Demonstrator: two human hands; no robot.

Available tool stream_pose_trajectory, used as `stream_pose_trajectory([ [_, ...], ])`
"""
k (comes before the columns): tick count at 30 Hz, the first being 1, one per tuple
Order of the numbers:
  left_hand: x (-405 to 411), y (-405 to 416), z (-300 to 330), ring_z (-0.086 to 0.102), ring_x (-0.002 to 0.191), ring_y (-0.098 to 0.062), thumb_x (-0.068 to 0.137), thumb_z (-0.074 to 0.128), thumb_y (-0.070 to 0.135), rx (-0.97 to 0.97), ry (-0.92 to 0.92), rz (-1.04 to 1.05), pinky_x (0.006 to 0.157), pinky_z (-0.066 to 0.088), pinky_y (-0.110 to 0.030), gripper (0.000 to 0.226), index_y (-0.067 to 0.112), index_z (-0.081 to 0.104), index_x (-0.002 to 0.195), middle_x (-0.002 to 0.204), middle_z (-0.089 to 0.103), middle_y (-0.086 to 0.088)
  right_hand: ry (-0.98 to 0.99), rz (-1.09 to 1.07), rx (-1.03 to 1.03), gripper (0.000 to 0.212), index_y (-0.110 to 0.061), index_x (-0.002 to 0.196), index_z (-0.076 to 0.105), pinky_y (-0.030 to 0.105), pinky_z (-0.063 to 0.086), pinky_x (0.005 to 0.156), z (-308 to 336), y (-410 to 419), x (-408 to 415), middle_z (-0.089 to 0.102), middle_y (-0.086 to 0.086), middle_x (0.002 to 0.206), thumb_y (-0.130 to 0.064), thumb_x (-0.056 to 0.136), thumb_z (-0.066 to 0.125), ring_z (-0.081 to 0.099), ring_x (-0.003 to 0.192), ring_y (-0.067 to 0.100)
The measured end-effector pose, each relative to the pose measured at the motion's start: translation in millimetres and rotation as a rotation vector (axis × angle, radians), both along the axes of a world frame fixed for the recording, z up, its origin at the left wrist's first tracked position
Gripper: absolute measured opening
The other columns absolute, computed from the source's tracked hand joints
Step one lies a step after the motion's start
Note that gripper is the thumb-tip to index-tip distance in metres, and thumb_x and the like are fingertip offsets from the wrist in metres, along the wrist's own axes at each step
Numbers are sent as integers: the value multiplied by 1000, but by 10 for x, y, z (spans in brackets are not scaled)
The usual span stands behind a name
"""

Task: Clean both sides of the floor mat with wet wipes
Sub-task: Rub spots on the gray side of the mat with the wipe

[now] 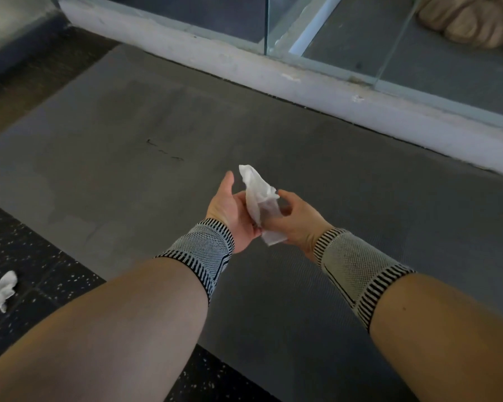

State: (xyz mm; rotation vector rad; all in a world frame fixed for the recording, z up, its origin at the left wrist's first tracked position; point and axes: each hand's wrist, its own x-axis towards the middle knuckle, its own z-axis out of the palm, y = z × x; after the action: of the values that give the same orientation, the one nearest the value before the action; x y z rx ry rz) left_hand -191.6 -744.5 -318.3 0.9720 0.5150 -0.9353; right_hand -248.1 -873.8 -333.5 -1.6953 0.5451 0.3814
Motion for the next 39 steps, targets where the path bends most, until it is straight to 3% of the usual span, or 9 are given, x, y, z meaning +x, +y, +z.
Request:
stream_pose_trajectory([
  [2, -3, -25, 17, 69, 101, -31, 77, 42, 80, -34, -30, -49, 83, 53, -44, 89, 7, 58, 125, 116, 68, -19, -28, 16, -124, 65, -25, 122, 50, 30, 53, 79, -24, 34, -24, 61, -9, 104, -29, 64, 80, 61, 93, 10],
  [5, -13, -55, 5, 68, 97, -28, 78, 70, 48, 60, -167, -107, 73, 57, -39, 62, 5, 58, 122, 113, 67, -19, -53, -41, -265, 42, -23, 96, 53, 22, 46, 59, -20, 59, -44, 61, -10, 87, -39, 65, 77, 60, 77, 6],
  [8, -17, -80, -74, 66, 103, -31, 87, 68, 17, 230, -243, -118, 83, 57, -43, 34, 3, 60, 117, 117, 66, -21, -64, -52, -325, 41, -21, 93, 51, 21, 41, 52, 14, 42, -27, 59, -8, 83, -48, 70, 71, 58, 71, 6],
  [14, 83, -51, -158, 72, 70, -26, 97, 55, 16, 325, -95, 185, 54, 57, -34, 18, 4, 63, 108, 88, 73, -16, -127, -260, -294, 17, -18, 79, 53, 29, 43, 55, 13, -64, -32, 54, -4, 71, -31, 90, 51, 50, 64, 13],
  [18, 123, -16, -182, 74, 76, -25, 98, 54, 31, 301, -93, 234, 57, 58, -38, 28, 7, 65, 106, 86, 75, -10, 43, -100, -336, 10, -15, 90, 61, 33, 52, 67, -100, -153, -132, 63, -1, 82, -25, 87, 61, 58, 72, 13],
  [23, 110, -30, -173, 72, 87, -23, 91, 61, 45, 245, -124, 105, 69, 58, -40, 39, 12, 66, 112, 100, 75, -8, 138, -63, 81, 62, -21, 137, 44, 36, 38, 91, -26, -145, -48, 49, -6, 128, -21, 80, 68, 45, 111, 11],
  [27, 73, -43, -125, 70, 86, -25, 91, 53, 27, 89, -126, -27, 74, 57, -39, 35, 7, 69, 114, 101, 72, -11, 79, -215, 199, 39, -15, 108, 66, 44, 51, 90, 43, -170, 65, 67, 5, 111, -42, 80, 69, 63, 101, 23],
  [31, 41, -41, -152, 70, 91, -27, 91, 53, 3, 149, -196, -55, 70, 58, -36, 28, 6, 66, 117, 106, 71, -15, 14, -267, 73, 18, -12, 75, 65, 49, 55, 84, 22, -179, 97, 71, 11, 92, -28, 82, 71, 66, 93, 30],
  [39, 71, -46, -169, 71, 85, -21, 89, 64, 6, 288, -285, -11, 69, 60, -34, 20, 15, 70, 107, 96, 74, -10, 77, -334, 301, 20, -3, 90, 61, 42, 57, 77, -52, -133, 35, 69, 15, 92, -19, 84, 70, 68, 85, 27],
])
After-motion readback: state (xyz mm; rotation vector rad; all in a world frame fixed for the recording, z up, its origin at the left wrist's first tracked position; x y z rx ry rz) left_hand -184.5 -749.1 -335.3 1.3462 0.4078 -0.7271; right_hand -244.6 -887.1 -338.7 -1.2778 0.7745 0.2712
